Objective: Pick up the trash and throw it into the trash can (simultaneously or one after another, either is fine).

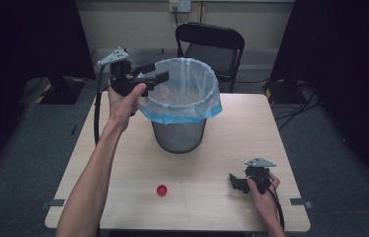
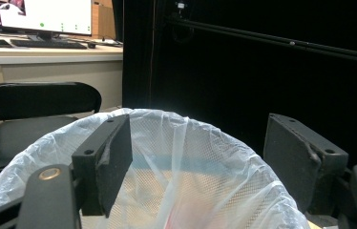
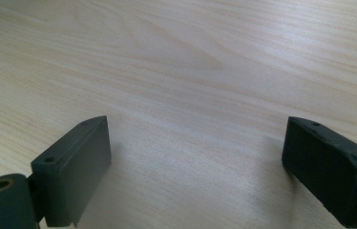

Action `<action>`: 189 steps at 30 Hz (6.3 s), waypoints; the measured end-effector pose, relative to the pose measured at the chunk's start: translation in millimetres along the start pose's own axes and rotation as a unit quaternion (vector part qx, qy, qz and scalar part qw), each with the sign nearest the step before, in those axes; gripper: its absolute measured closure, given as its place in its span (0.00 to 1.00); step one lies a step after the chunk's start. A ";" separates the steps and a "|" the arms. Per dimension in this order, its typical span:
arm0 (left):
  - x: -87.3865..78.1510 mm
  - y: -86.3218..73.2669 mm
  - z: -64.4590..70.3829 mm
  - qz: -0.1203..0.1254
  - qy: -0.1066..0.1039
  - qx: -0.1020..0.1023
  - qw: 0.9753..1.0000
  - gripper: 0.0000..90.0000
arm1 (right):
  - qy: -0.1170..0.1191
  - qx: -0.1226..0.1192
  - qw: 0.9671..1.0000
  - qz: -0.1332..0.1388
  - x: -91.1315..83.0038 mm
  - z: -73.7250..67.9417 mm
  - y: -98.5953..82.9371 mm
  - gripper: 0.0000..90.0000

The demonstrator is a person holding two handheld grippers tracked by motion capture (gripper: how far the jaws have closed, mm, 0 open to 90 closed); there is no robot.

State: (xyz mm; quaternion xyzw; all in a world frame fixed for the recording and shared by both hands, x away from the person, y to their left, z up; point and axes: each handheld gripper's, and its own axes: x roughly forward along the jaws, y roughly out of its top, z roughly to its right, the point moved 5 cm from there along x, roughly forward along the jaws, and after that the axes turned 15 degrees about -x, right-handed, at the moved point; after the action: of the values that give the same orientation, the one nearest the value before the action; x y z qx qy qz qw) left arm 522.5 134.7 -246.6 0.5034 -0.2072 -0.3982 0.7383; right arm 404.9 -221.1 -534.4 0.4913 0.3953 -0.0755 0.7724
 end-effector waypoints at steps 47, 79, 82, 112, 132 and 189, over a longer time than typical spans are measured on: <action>-82.7 -18.9 -12.7 -0.011 -0.001 -0.001 1.000 0.25 | 0.001 -0.001 1.000 0.000 0.0 -0.1 0.0 0.10; -105.4 -122.6 0.2 -0.074 0.014 0.005 0.997 0.26 | 0.001 0.000 1.000 0.000 0.0 -0.1 0.0 0.10; -102.9 -136.0 1.7 -0.091 0.012 0.006 0.996 0.26 | 0.001 -0.001 1.000 0.000 0.0 -0.1 0.0 0.10; -77.3 -268.3 -1.2 -0.248 0.016 -0.010 0.968 0.26 | 0.001 -0.001 1.000 0.000 0.0 0.0 0.0 0.10; -59.7 -318.0 6.0 -0.320 0.031 0.036 0.946 0.39 | 0.001 -0.001 1.000 0.000 -0.1 -0.1 0.0 0.10; -61.5 -290.2 3.1 -0.263 0.016 0.016 0.964 0.66 | 0.001 -0.001 1.000 0.000 0.0 -0.1 0.0 0.10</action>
State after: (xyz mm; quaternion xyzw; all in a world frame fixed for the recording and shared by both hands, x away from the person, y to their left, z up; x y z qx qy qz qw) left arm 373.5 130.7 -503.1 0.5580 -0.0623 -0.5672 0.6025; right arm 404.9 -221.1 -534.4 0.4910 0.3959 -0.0748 0.7724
